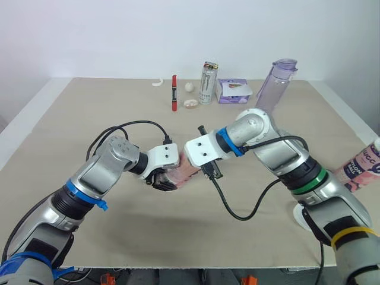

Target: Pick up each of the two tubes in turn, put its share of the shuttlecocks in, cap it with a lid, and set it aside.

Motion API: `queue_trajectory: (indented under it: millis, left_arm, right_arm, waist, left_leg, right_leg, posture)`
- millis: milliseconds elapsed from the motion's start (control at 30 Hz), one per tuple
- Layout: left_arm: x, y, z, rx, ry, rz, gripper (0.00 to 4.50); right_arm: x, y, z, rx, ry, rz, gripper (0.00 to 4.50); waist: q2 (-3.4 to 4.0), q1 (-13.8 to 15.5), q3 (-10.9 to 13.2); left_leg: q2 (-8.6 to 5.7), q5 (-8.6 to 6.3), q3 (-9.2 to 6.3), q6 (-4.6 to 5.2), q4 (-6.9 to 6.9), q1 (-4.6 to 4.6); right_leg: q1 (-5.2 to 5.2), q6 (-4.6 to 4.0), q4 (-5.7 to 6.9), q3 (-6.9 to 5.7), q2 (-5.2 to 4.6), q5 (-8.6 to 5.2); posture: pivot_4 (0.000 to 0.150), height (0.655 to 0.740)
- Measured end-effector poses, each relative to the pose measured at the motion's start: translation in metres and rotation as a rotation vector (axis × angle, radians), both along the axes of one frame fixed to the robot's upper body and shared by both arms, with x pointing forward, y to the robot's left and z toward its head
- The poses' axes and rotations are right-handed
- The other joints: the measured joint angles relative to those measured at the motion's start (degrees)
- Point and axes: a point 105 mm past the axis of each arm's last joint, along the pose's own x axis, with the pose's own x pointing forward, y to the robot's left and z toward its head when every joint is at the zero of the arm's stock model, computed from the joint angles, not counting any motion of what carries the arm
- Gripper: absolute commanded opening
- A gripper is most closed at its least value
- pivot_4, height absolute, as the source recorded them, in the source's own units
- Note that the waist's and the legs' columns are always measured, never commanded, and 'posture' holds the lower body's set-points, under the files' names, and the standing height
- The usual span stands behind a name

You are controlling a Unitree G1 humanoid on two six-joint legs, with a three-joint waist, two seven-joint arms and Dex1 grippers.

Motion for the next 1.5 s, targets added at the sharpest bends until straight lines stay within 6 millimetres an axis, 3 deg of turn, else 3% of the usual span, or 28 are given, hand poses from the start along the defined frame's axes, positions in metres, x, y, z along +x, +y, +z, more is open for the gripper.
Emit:
queue_trajectory:
  millis: [67,533,733,967,1300,1400,1433,1500]
  left_arm:
    - [0.001,0.002,-0.002,0.007,-0.003,0.014,3.46]
    - [0.0,0.003,-0.005,0.008,0.003,0.016,3.46]
    - [-0.002,0.001,-0.003,0.001,-0.004,-0.004,3.46]
    - [-0.003,-0.001,-0.001,-0.006,-0.008,-0.021,3.46]
    - [-0.003,-0.002,-0.001,-0.009,-0.011,-0.026,3.46]
    - [-0.003,-0.003,-0.001,-0.021,-0.008,-0.025,3.46]
    - [-0.003,-0.004,-0.001,-0.038,-0.008,-0.031,3.46]
    - [-0.003,-0.003,-0.001,-0.055,-0.006,-0.034,3.46]
  right_arm:
    - [0.001,0.004,-0.005,-0.03,0.004,0.022,0.14]
    - [-0.002,0.006,-0.006,-0.05,0.062,0.04,0.14]
    - [-0.004,-0.002,0.009,0.054,0.18,0.001,0.14]
    - [-0.005,-0.021,0.029,0.116,0.195,-0.032,0.14]
    - [-0.008,-0.028,0.031,0.114,0.209,-0.049,0.14]
    - [-0.008,-0.04,0.04,0.157,0.219,-0.083,0.14]
    - [-0.01,-0.06,0.049,0.22,0.26,-0.136,0.14]
    - [-0.01,-0.079,0.057,0.269,0.28,-0.198,0.14]
  waist:
    - [-0.02,-0.2,0.0]
    - [-0.07,-0.2,-0.6]
    - [-0.08,0.2,-0.5]
    - [-0.08,0.4,-0.5]
    - [-0.09,0.5,-0.5]
    - [-0.11,0.7,-0.5]
    - [-0.13,0.9,-0.4]
    - [-0.15,1.1,-0.4]
  left_leg:
    - [0.0,0.0,-0.02,0.0,-0.21,0.54]
    - [0.03,0.0,-0.05,0.0,-0.29,0.56]
    - [0.0,0.0,-0.05,-0.01,-0.29,0.14]
    - [-0.04,0.0,-0.07,-0.01,-0.29,-0.22]
    - [-0.05,0.0,-0.07,-0.01,-0.29,-0.31]
    - [-0.06,0.0,-0.07,-0.01,-0.28,-0.41]
    - [-0.07,0.0,-0.08,-0.01,-0.28,-0.48]
    - [-0.08,-0.01,-0.06,-0.02,-0.28,-0.53]
  right_leg:
    - [0.1,-0.16,0.0,0.01,0.01,0.1]
    - [0.03,-0.28,0.0,0.02,0.08,0.04]
    - [-0.15,-0.22,-0.01,0.04,0.06,-0.02]
    - [-0.27,-0.11,-0.03,0.06,0.05,-0.13]
    - [-0.33,-0.11,-0.05,0.06,0.03,-0.14]
    - [-0.37,-0.1,-0.11,0.06,0.0,-0.15]
    - [-0.37,-0.06,-0.15,0.05,-0.02,-0.18]
    - [-0.39,-0.06,-0.23,0.05,-0.07,-0.18]
  posture:
    - [0.15,0.74]
    - [0.15,0.74]
    - [0.15,0.74]
    - [0.15,0.74]
    - [0.15,0.74]
    - [0.15,0.74]
    - [0.15,0.74]
    - [0.15,0.74]
